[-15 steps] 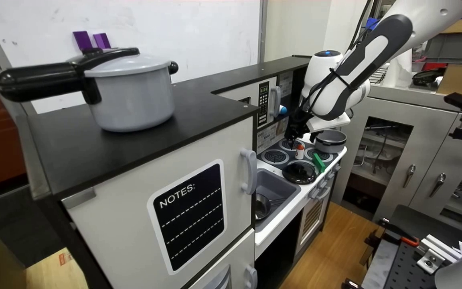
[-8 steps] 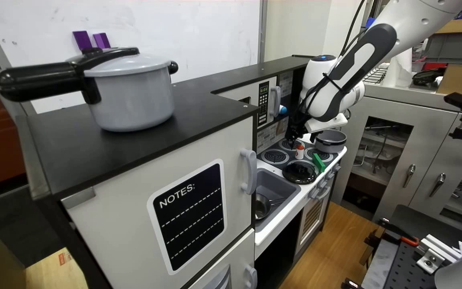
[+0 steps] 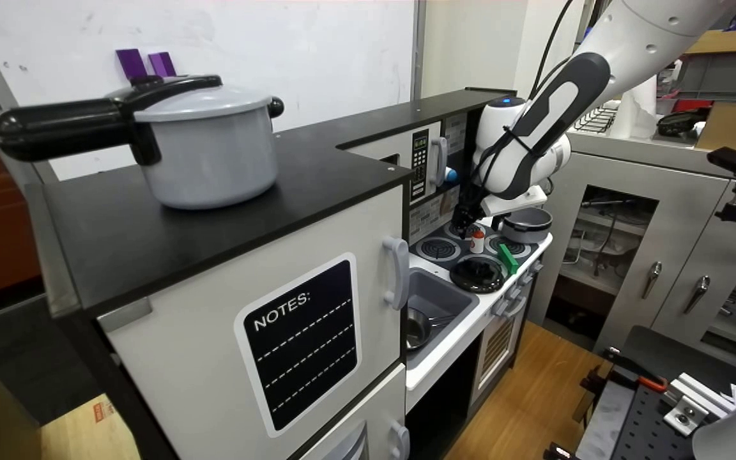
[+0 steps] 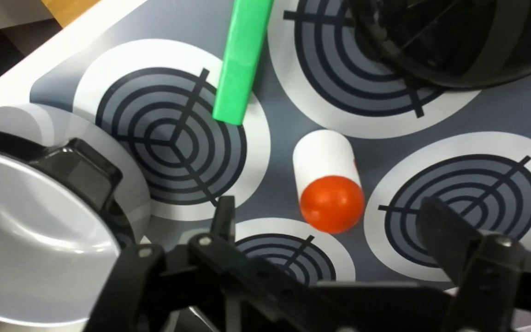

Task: Take off the lid from the pot, place the white object inside, and cover it with the lid

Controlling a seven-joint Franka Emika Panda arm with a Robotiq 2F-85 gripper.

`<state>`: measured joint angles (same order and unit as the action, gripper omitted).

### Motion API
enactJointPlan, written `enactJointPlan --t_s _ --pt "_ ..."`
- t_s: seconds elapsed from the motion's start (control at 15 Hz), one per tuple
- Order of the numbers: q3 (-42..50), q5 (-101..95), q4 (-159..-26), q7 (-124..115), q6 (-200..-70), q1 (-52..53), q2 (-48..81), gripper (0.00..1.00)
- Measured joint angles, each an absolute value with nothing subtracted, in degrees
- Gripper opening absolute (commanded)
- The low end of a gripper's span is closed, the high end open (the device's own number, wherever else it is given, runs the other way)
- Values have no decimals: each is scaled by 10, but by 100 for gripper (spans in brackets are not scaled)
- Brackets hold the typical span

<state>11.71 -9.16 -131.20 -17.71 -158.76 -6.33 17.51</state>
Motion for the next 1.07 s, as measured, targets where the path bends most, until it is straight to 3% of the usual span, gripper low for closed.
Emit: enactJointPlan --t_s 0.13,0.2,0.4,0.87,1.07 --pt "118 -86 -1310 -177 -1588 -63 178 99" --pt "119 -83 -1310 -177 -1587 -63 178 93" --pt "119 -76 -1310 -177 -1587 -63 178 61" --pt "120 -68 -1310 -175 -1587 -63 178 11" --pt "124 -68 -1309 -175 -1586 -63 178 9"
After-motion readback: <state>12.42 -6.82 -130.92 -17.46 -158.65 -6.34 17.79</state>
